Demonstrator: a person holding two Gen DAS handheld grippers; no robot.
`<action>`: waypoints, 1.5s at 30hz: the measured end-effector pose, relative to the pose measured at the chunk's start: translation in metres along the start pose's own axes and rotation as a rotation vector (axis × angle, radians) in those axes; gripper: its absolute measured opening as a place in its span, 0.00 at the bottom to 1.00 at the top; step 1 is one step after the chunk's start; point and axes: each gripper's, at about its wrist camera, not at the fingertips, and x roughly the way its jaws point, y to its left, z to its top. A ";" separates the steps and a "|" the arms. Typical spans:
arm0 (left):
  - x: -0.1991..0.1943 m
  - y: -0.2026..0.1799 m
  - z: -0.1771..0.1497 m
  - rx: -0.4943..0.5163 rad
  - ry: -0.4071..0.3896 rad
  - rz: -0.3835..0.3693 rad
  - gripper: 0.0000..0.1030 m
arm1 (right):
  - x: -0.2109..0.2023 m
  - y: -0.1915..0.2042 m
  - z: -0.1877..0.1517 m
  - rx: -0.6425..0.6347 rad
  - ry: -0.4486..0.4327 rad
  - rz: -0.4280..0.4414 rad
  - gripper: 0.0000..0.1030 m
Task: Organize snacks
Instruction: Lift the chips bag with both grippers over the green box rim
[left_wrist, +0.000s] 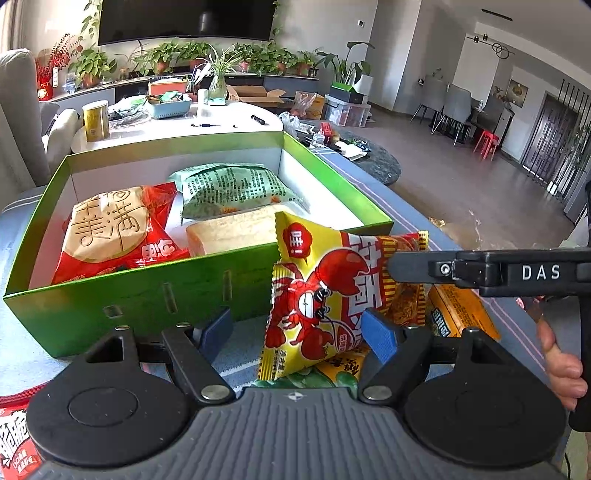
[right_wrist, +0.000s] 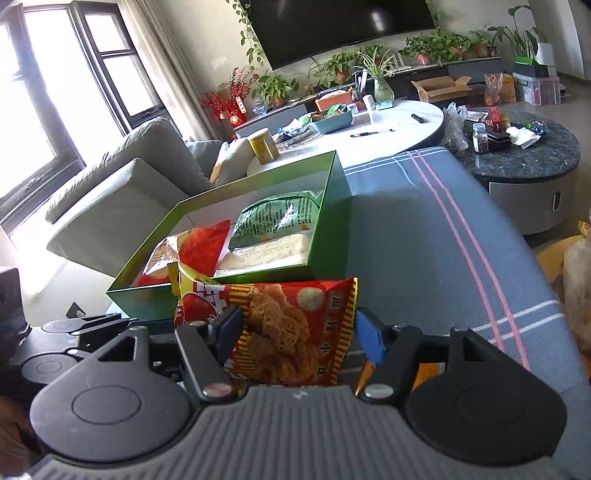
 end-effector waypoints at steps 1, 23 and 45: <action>0.001 0.001 0.001 -0.003 -0.001 -0.002 0.72 | 0.001 0.001 0.000 -0.004 0.001 0.000 0.75; -0.025 -0.017 0.011 0.021 -0.083 -0.044 0.50 | -0.014 0.022 0.003 -0.031 -0.043 0.080 0.75; -0.014 0.028 0.097 -0.068 -0.179 0.041 0.51 | 0.022 0.041 0.088 -0.090 -0.149 0.117 0.75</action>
